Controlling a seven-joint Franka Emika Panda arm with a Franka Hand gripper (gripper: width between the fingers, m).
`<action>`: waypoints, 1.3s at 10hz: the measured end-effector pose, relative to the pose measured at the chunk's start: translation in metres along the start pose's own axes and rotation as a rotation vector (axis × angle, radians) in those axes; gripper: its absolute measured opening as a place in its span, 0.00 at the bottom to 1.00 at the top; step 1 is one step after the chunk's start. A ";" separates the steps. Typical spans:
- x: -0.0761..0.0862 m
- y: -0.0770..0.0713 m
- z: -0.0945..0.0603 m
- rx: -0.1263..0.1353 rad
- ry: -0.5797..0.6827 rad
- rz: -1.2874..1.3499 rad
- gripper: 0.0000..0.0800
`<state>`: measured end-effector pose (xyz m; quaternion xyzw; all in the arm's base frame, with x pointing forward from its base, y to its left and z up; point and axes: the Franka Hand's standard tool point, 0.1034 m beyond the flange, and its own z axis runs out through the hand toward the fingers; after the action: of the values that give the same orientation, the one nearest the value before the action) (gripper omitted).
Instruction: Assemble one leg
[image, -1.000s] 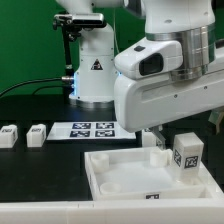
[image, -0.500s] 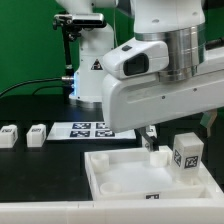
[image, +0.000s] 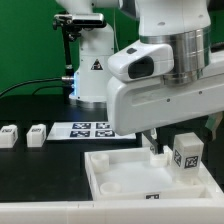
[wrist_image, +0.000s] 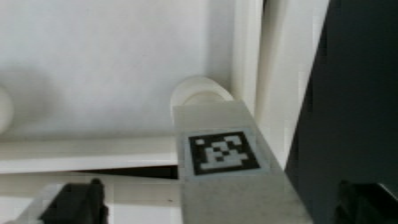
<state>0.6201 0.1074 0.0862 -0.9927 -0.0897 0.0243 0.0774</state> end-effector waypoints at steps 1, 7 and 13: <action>0.000 0.002 0.000 0.000 -0.001 -0.008 0.81; -0.001 0.002 0.000 0.000 -0.002 0.019 0.37; -0.003 -0.001 0.002 0.013 0.028 0.686 0.37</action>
Offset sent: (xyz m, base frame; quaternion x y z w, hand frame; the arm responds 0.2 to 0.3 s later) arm 0.0000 0.0000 0.0000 0.0000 0.0000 0.0000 1.0000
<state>0.6165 0.1083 0.0850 -0.9648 0.2504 0.0359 0.0720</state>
